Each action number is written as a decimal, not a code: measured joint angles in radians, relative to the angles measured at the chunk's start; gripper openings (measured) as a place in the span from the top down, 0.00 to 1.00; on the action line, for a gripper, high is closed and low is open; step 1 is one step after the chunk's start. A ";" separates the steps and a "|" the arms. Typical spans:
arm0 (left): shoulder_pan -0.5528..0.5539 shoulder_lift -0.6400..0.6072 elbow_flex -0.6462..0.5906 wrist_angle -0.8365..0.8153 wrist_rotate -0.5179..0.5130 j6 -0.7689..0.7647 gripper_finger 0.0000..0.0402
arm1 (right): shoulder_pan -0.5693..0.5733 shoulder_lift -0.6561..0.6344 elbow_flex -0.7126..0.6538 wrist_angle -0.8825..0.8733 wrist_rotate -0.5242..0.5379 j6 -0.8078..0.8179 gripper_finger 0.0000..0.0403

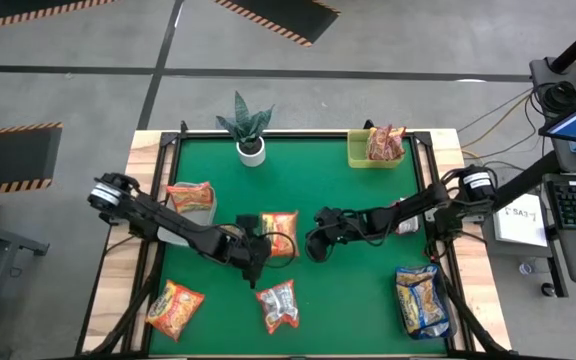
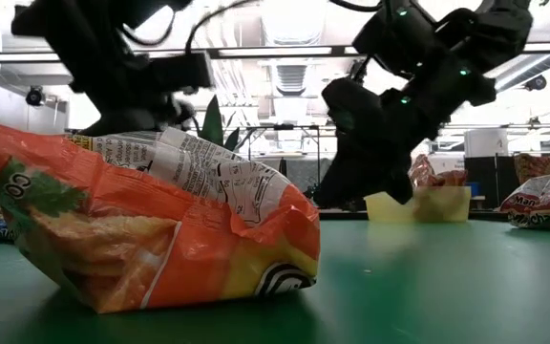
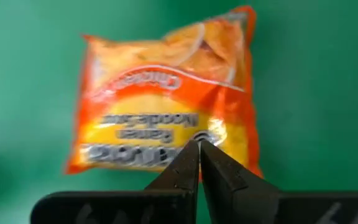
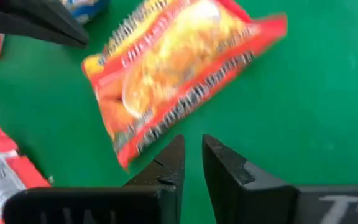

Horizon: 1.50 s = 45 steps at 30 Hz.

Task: Sort Maruchan noodles
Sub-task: Put the orange noodle pack into the white bin

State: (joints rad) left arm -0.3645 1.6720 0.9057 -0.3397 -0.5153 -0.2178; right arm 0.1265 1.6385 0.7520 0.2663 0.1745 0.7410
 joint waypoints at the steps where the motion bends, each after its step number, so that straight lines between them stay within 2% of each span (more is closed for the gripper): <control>1: 0.003 -0.013 0.004 -0.033 -0.015 0.019 1.00 | -0.007 0.000 0.006 0.002 -0.001 -0.010 0.87; 5: 0.016 -0.053 0.003 -0.077 -0.014 0.037 1.00 | -0.050 -0.015 0.015 0.002 -0.002 -0.052 0.80; 8: 0.017 -0.065 -0.003 -0.033 0.042 0.043 1.00 | -0.099 -0.032 0.016 0.010 0.002 -0.070 0.73; 11: 0.015 -0.054 -0.021 0.009 0.082 0.044 1.00 | -0.147 -0.035 0.015 0.009 0.002 -0.070 0.63; 15: 0.016 -0.040 -0.051 0.062 0.083 0.032 1.00 | -0.174 -0.032 0.017 0.026 0.023 0.026 0.47; 18: 0.016 -0.039 -0.058 0.067 0.082 0.023 1.00 | -0.178 -0.034 0.017 0.027 0.077 -0.003 0.36; 22: 0.019 -0.039 -0.063 0.113 0.082 0.026 1.00 | -0.180 -0.037 0.021 0.038 0.088 -0.055 0.26; 25: 0.023 -0.039 -0.091 0.187 0.081 0.041 1.00 | -0.186 -0.034 0.029 0.039 0.068 -0.038 0.22; 30: 0.028 -0.039 -0.186 0.350 0.087 0.026 1.00 | -0.224 -0.021 0.029 0.032 -0.067 -0.012 0.19; 35: 0.028 -0.039 -0.258 0.482 0.087 -0.008 1.00 | -0.241 0.037 0.029 0.071 -0.119 -0.017 0.16; 42: 0.040 -0.039 -0.330 0.605 0.088 -0.009 1.00 | -0.254 0.168 0.028 0.309 -0.261 0.001 0.14; 45: 0.045 -0.039 -0.355 0.643 0.088 -0.012 1.00 | -0.265 0.212 0.032 0.391 -0.286 0.012 0.14</control>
State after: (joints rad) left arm -0.3195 1.6329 0.5505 0.3037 -0.4274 -0.2294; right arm -0.1386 1.8506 0.7838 0.6574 -0.1115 0.7526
